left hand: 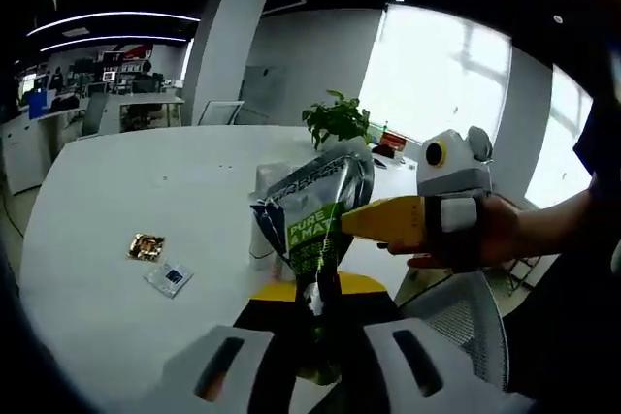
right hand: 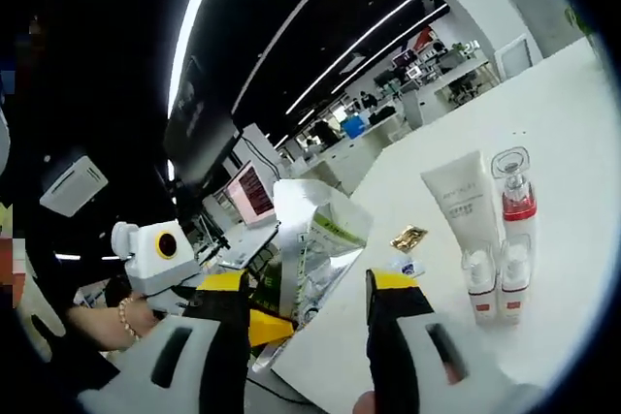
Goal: Arrange the skincare products in the storage area until every visible bottle or jar stands upright without overlapping.
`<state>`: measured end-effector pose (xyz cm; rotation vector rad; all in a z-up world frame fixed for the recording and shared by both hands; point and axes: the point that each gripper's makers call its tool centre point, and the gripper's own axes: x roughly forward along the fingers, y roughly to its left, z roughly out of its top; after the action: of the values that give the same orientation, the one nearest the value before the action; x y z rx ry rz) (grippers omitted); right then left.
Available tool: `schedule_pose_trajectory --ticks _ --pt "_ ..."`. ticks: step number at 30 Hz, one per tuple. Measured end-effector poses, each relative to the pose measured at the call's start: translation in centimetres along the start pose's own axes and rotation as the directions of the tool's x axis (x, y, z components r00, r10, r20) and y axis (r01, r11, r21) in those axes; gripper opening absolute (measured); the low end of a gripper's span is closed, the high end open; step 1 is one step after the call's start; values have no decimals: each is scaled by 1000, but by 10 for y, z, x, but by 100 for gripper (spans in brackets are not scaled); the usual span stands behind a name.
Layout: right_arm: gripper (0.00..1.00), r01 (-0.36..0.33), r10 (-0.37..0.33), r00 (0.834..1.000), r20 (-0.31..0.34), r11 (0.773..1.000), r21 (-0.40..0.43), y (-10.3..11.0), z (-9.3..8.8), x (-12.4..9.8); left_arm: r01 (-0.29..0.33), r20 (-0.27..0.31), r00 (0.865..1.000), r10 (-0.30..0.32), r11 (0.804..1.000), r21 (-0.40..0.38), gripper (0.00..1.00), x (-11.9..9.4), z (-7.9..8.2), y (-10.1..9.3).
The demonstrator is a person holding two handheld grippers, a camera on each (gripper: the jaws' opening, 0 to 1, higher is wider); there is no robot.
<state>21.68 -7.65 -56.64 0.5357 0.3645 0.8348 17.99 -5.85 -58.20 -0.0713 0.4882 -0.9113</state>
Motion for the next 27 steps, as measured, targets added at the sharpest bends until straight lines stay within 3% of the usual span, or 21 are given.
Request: schedule_pose_trajectory --ticks 2,4,6,11,21,25,27 --pt "33 -43 43 999 1 999 33 9 0 2 -7 -3 1000 7 1000 3 9 0 0 0" --pt "19 -88 88 996 9 995 49 19 1 3 -15 0 1000 15 1000 -1 10 -1 0 3" --pt "16 -77 76 997 18 995 62 20 3 4 -21 12 1000 21 1000 2 10 -2 1 4" --pt "11 -118 116 993 26 987 111 26 3 4 -20 30 999 21 1000 -6 17 -6 3 4" --pt "5 -178 176 984 29 968 180 26 9 -6 14 91 996 -11 999 -36 40 -19 14 -1" --pt "5 -261 262 965 17 947 186 34 17 -10 26 141 990 -15 997 -73 54 -30 24 5" --pt "5 -322 325 946 17 928 188 44 22 -13 43 166 986 -29 996 -81 62 -35 30 7"
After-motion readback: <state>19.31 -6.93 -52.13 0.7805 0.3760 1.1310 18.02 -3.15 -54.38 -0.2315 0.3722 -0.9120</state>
